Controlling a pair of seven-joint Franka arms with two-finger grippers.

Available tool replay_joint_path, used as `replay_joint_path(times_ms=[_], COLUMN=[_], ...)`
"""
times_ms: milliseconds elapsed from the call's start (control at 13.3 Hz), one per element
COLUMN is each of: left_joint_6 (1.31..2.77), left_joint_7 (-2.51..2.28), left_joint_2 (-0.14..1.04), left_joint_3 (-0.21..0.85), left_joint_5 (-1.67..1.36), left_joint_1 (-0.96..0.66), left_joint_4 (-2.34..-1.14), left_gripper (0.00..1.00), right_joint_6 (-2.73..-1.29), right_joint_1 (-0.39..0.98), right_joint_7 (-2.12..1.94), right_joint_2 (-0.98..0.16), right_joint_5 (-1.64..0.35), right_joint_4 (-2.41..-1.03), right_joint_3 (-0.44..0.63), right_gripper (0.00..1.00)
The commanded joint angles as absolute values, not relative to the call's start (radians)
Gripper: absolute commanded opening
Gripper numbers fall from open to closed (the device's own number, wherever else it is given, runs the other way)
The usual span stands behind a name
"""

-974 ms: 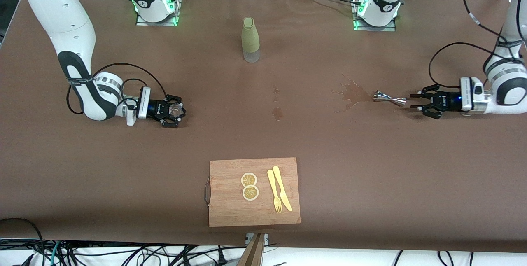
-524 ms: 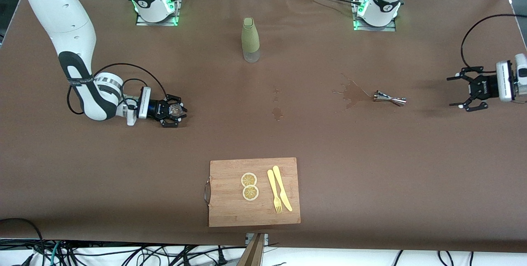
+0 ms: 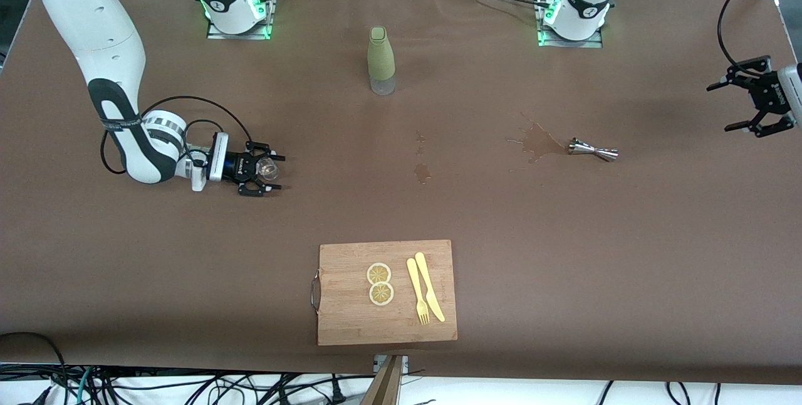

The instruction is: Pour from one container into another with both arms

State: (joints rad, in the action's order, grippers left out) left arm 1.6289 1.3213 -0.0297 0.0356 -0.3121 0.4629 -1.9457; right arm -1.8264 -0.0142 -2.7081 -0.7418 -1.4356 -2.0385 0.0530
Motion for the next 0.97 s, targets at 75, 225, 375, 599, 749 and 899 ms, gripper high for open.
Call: replay_joint_path(times_ms=[75, 225, 375, 599, 749, 899], left_joint_6=[1.649, 1.641, 1.641, 1.644, 1.647, 1.647], left_joint_7=[0.761, 0.507, 0.293, 0.14, 0.137, 0.143], left_joint_2=[-0.127, -0.13, -0.133, -0.135, -0.135, -0.137], left_joint_3=[0.153, 0.218, 0.271, 0.298, 0.298, 0.296], left_joint_5=[-0.18, -0.129, -0.092, -0.066, -0.08, -0.078], left_joint_1=[0.433, 0.43, 0.419, 0.417, 0.419, 0.42], left_joint_4=[-1.93, -1.887, -1.855, -1.826, -1.822, -1.822], left_gripper=[1.0, 1.0, 1.0, 1.0, 1.0, 1.0], right_joint_6=[-1.813, -1.807, -1.789, -1.741, -1.715, -1.684], right_joint_1=[-0.026, -0.038, -0.041, -0.041, -0.041, -0.041], right_joint_7=[-2.743, -2.752, -2.763, -2.767, -2.767, -2.773], right_joint_2=[-0.747, -0.744, -0.741, -0.735, -0.724, -0.718], right_joint_5=[-1.456, -1.453, -1.447, -1.439, -1.407, -1.402], right_joint_4=[-2.052, -2.068, -2.075, -2.074, -2.074, -2.068], right_joint_3=[0.058, 0.066, 0.084, 0.133, 0.162, 0.193], right_gripper=[0.99, 0.99, 0.99, 0.99, 0.99, 0.99])
